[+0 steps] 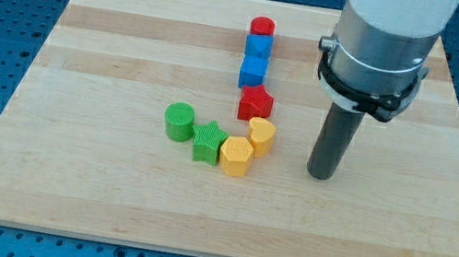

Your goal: Point at the yellow heart

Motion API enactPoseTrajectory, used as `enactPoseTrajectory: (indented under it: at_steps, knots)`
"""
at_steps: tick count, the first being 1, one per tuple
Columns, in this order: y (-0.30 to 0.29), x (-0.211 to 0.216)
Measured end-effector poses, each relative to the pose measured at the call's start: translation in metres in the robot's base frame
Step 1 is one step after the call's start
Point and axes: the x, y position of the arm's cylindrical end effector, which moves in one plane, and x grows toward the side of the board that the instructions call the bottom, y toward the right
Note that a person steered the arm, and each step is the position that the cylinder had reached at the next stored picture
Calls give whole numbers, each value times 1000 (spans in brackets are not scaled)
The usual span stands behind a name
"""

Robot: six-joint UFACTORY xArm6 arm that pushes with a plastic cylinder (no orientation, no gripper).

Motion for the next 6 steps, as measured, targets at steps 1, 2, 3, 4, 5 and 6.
enactPoseTrajectory:
  at_steps: [1, 2, 3, 4, 5, 6]
  knots:
    - [-4, -5]
    - [-5, -5]
    - [-15, -7]
    - [-24, -14]
    - [-24, -15]
    - [-26, -19]
